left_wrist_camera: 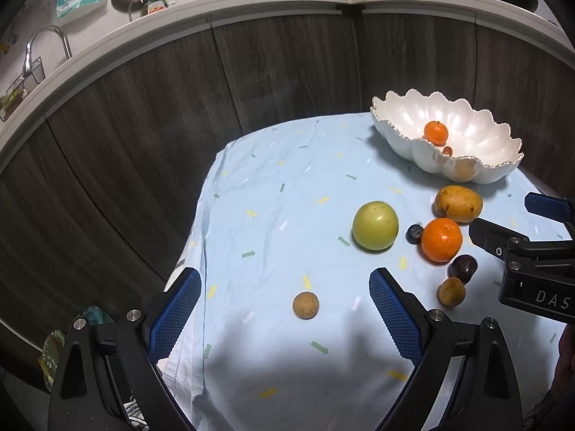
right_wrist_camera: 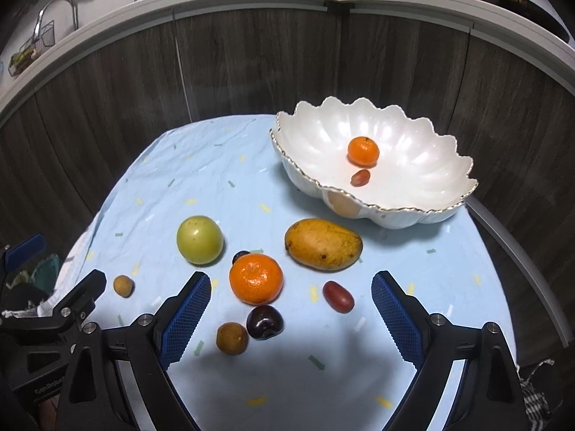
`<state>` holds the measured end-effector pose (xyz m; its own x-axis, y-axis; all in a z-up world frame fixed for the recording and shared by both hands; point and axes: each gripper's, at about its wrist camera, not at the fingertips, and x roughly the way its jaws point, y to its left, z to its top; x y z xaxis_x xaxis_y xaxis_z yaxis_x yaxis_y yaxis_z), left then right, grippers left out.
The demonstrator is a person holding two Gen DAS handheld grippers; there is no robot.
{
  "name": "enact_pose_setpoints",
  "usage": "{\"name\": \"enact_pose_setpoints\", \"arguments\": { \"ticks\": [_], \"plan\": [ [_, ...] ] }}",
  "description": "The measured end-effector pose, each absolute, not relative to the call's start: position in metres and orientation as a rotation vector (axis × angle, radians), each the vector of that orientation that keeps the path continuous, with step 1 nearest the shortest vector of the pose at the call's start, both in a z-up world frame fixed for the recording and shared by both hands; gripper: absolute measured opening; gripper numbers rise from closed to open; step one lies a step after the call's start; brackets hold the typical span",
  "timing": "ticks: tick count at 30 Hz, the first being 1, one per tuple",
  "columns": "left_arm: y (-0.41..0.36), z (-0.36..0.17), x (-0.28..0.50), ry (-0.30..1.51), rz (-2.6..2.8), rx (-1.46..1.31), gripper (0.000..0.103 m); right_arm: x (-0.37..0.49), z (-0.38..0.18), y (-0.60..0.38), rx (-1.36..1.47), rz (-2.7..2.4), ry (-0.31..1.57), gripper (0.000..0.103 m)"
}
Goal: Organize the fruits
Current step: 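Withdraw both tools from the bowl back toward the remaining fruits, then grasp the brown round fruit with the left tool while the right tool grasps the large mandarin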
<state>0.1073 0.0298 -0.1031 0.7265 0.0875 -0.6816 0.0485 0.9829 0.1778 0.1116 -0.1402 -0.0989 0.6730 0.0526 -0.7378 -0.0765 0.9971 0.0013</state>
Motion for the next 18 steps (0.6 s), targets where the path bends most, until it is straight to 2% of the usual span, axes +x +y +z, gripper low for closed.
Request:
{"name": "enact_pose_setpoints", "arguments": {
  "ticks": [9,18],
  "plan": [
    [0.038,-0.12,0.116,0.792,0.035,0.172,0.095,0.122,-0.113,-0.133,-0.045,0.087,0.854,0.092],
    [0.045,-0.131,0.123,0.823,0.051,0.156,0.09,0.132,-0.123,-0.127,-0.048,0.098,0.867,0.092]
  ]
}}
